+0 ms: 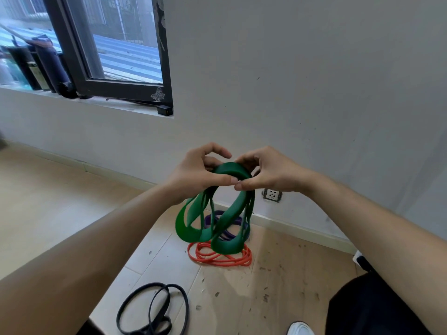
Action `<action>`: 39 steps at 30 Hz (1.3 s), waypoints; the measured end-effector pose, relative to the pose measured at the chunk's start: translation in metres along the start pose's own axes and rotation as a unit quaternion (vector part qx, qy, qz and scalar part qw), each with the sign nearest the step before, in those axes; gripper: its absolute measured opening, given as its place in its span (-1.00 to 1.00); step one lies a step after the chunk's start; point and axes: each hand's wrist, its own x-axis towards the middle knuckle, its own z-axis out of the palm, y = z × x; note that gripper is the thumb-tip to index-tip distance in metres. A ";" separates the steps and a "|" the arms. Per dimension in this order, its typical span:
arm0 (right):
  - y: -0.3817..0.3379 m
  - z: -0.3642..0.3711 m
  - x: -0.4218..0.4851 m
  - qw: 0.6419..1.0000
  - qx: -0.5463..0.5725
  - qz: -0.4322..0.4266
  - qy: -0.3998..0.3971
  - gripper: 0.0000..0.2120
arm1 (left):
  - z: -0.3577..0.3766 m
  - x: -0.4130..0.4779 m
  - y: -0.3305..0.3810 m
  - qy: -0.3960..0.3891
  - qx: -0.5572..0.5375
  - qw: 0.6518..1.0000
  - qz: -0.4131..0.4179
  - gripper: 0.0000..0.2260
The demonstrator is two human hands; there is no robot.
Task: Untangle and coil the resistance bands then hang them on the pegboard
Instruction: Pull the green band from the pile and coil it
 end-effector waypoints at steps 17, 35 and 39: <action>0.019 -0.001 -0.002 0.984 0.071 -0.005 0.166 -0.72 | 0.057 -0.030 -0.041 0.077 0.147 0.986 0.006 0.00; 0.011 -0.007 -0.017 0.944 0.249 -0.030 0.216 -0.75 | 0.049 -0.022 -0.047 0.195 0.275 0.935 0.105 -0.46; 0.013 -0.007 -0.016 0.942 0.275 -0.027 0.191 -0.74 | 0.042 -0.022 -0.048 0.201 0.295 0.923 0.147 -0.60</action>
